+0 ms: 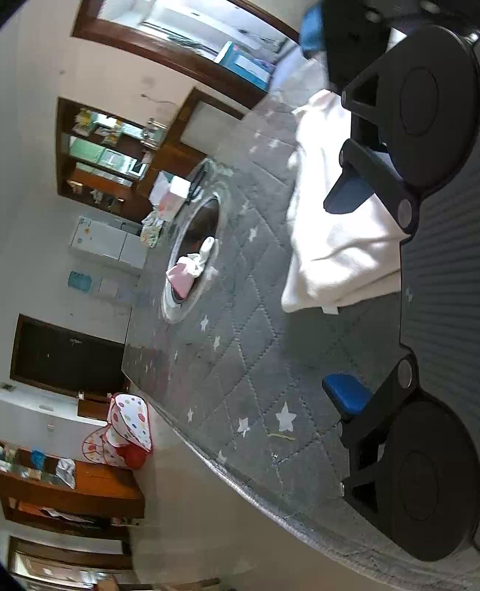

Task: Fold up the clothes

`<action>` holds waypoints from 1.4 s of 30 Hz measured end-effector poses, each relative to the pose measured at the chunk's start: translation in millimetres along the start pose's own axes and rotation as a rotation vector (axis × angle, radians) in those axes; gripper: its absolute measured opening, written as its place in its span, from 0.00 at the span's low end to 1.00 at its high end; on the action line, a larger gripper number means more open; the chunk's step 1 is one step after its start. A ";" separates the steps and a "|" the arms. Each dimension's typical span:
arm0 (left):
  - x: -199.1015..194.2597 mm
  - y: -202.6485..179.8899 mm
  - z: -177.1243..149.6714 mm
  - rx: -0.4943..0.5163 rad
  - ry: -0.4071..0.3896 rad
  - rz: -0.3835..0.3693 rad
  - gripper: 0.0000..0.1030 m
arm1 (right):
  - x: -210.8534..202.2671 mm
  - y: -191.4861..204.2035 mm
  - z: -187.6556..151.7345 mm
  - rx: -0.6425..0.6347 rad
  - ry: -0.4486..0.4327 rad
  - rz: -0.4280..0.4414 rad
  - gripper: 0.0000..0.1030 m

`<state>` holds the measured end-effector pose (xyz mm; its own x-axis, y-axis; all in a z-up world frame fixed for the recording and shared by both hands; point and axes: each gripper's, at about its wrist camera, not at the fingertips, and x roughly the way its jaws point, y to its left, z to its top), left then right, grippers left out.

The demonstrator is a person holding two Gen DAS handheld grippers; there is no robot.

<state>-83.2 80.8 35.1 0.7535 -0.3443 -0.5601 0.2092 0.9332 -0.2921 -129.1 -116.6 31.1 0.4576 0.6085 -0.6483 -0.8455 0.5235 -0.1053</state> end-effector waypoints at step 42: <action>49.7 13.9 -15.8 -0.494 0.205 -0.223 0.21 | -40.2 -59.9 -14.5 0.272 -0.129 -0.040 0.29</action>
<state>-52.7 75.1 -9.0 0.5777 -0.5863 -0.5679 -0.0036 0.6939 -0.7201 -100.8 -181.1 52.5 0.5347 0.6459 -0.5449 -0.7296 0.6782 0.0880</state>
